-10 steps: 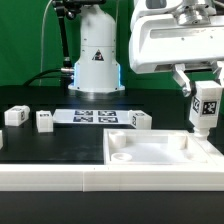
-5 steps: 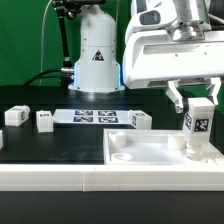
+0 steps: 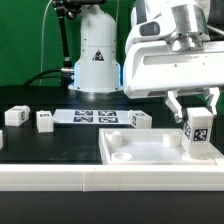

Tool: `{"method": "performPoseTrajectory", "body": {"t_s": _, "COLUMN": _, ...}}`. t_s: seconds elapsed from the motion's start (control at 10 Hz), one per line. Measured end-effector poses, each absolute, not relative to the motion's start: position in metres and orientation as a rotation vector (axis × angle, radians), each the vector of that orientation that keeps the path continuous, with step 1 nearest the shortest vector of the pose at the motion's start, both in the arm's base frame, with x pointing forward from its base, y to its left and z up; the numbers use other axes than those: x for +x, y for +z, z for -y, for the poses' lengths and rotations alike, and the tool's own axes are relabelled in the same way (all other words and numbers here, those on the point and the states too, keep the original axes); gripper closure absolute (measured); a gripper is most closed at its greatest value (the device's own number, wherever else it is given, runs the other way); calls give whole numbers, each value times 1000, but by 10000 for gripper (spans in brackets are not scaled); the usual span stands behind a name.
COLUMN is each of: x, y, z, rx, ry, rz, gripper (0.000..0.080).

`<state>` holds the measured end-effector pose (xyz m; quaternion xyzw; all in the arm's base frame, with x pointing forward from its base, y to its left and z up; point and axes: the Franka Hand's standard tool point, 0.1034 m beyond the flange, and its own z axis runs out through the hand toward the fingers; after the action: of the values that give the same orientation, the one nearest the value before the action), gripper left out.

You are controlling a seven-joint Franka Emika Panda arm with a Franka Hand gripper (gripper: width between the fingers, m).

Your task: Assemble one leg

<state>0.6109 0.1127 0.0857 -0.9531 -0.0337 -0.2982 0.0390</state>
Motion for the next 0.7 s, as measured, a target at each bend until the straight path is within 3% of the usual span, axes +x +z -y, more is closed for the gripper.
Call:
{"method": "performPoseTrajectory", "body": {"t_s": 0.5, "x": 610, "y": 81, "z": -111, "rx": -2927, "ry": -907, "rz": 104, "gripper": 508}}
{"method": "performPoseTrajectory", "body": {"t_s": 0.6, "x": 608, "y": 79, "z": -111, "rx": -2932, "ry": -890, "rz": 105, "gripper": 443}}
{"method": "performPoseTrajectory", "body": {"t_s": 0.7, "x": 608, "y": 79, "z": -111, "rx": -2932, "ry": -889, "rz": 105, "gripper": 443}}
